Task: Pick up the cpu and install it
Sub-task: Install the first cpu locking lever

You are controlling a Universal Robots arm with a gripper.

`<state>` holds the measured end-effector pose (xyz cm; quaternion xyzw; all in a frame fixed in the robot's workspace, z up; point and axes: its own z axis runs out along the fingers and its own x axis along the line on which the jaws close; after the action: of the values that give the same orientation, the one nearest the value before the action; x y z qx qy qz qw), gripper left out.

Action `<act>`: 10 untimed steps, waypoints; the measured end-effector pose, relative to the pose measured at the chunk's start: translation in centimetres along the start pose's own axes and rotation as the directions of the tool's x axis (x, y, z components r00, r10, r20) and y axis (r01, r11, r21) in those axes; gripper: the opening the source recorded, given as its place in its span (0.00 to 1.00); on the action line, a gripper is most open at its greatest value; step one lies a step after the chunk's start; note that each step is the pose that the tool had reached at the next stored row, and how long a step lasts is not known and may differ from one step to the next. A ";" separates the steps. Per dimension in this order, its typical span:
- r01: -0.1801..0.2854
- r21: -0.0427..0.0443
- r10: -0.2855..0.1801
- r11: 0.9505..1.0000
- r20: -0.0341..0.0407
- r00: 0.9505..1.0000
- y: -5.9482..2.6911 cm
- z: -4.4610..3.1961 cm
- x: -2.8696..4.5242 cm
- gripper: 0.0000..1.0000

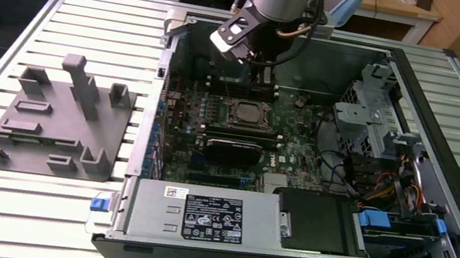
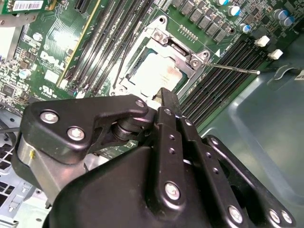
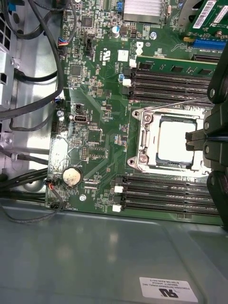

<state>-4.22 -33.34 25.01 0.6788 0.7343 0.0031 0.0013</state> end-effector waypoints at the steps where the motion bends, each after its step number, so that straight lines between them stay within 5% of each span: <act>1: 0.002 0.000 -0.002 1.000 0.000 1.000 0.00 -0.01 0.00 0.11; 6: 0.033 0.000 -0.033 0.999 0.000 0.999 0.00 -0.01 0.00 0.11; 10: 0.103 0.000 -0.103 0.995 0.000 0.995 0.00 0.01 -0.01 0.11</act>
<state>-4.22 -33.34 25.00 0.6402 0.7682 0.0030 0.0012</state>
